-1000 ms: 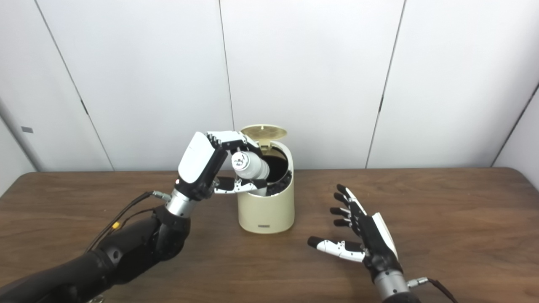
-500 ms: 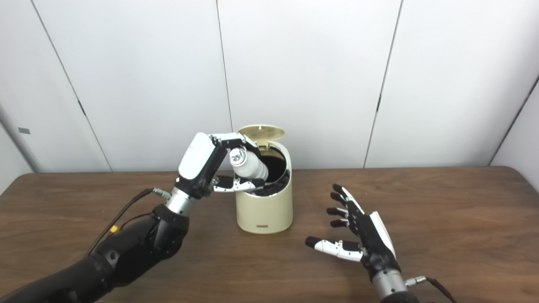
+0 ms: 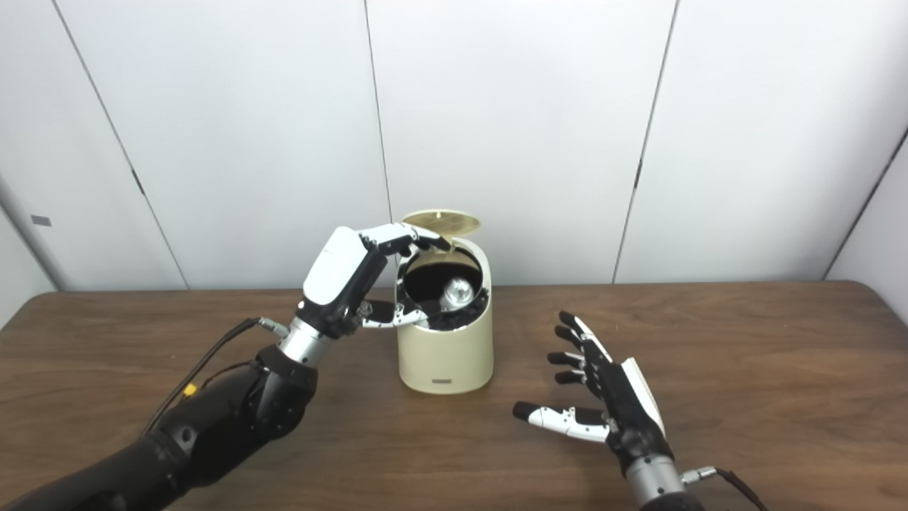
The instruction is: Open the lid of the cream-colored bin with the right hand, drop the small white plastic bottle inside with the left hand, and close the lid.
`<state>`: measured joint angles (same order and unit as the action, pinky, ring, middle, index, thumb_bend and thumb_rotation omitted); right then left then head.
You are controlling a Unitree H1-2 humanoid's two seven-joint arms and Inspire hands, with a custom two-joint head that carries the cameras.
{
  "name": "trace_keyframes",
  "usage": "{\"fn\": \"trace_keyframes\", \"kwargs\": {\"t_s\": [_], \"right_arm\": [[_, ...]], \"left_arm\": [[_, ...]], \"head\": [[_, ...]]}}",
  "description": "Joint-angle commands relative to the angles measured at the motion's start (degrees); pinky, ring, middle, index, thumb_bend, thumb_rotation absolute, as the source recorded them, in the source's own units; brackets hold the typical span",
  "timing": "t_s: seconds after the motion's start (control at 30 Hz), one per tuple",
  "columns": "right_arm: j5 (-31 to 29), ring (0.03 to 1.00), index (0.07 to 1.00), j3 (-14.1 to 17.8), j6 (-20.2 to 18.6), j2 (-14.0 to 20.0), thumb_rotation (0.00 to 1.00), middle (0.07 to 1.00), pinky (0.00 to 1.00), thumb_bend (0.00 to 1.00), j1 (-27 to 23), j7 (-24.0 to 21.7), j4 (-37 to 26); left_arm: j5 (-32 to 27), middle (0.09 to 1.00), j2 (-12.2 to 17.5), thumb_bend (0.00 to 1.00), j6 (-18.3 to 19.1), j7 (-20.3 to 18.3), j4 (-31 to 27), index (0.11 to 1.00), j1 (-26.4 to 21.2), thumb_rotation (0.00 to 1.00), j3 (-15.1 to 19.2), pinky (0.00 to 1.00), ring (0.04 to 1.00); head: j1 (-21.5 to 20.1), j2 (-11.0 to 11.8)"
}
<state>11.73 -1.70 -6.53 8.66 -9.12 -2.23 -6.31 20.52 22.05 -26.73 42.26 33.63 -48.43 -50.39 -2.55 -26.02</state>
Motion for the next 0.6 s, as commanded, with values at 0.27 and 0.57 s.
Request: {"fn": "trace_keyframes", "kwargs": {"t_s": [0.27, 0.57], "right_arm": [[0.0, 0.781, 0.923, 0.0, 2.2, 0.3, 0.24, 0.901, 0.70, 0.75, -1.3, 0.3, -2.1], [0.1, 0.775, 0.923, 0.2, 2.6, 0.5, 0.24, 0.899, 0.68, 0.75, -1.3, 0.5, -1.6]], "left_arm": [[1.8, 0.659, 1.6, 0.83, -0.2, 4.8, -2.4, 0.651, -1.7, 0.00, 0.9, 0.51, 0.612], [0.2, 0.491, 5.5, 0.52, -0.2, 8.8, -10.3, 0.501, 1.5, 0.00, 2.9, 0.44, 0.512]], "head": [[0.0, -0.2], [0.3, 0.0]]}}
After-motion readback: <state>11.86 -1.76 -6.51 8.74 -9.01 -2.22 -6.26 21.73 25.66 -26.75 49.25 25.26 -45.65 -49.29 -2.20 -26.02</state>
